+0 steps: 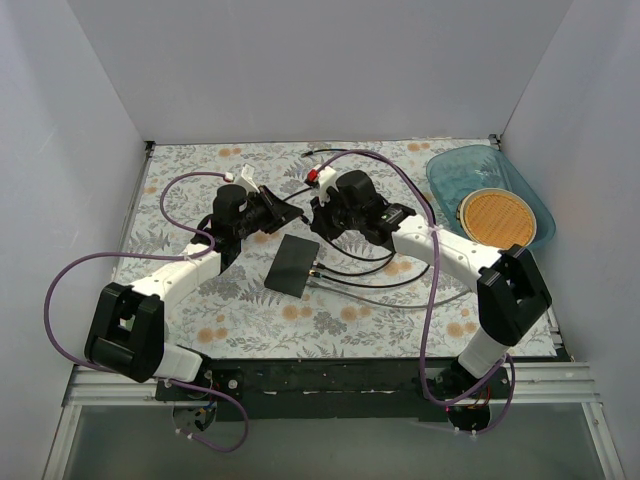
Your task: Insert the plug into the switch port
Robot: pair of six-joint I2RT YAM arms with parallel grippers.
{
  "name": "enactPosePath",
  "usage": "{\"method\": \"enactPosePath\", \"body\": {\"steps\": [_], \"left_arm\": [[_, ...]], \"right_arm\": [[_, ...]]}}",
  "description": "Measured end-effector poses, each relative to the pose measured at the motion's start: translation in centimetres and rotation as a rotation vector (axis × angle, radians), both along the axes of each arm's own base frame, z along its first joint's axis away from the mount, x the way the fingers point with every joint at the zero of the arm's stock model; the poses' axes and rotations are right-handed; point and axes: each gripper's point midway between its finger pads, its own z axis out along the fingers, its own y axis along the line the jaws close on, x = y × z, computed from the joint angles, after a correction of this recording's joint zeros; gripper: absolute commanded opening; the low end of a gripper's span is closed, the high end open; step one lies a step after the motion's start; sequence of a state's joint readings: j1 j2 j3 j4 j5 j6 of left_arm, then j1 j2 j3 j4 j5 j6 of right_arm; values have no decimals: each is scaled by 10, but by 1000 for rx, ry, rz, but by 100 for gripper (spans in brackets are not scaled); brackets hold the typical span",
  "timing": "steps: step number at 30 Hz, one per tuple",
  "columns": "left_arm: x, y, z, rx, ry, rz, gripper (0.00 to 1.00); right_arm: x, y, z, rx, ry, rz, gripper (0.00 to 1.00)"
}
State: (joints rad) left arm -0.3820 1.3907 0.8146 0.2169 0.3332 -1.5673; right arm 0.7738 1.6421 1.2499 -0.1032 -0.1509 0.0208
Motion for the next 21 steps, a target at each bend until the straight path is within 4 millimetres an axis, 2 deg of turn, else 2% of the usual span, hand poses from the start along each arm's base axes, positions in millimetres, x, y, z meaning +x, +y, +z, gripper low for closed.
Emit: {"method": "enactPosePath", "body": {"steps": [3,13,14,15,17,21], "left_arm": [[1,1,0,1,-2,4,0],[2,1,0,1,-2,4,0],[2,1,0,1,-2,4,0],[2,1,0,1,-3,4,0],[2,1,0,1,-3,4,0],[0,-1,1,-4,-4,-8,0]], "right_arm": [[3,1,0,-6,4,-9,1],[6,-1,-1,-15,1,-24,1],[6,-1,-1,-15,1,-24,7],[6,-1,-1,-15,1,-24,17],[5,-1,-1,-13,4,-26,20],[6,1,-1,-7,8,-30,19]]}}
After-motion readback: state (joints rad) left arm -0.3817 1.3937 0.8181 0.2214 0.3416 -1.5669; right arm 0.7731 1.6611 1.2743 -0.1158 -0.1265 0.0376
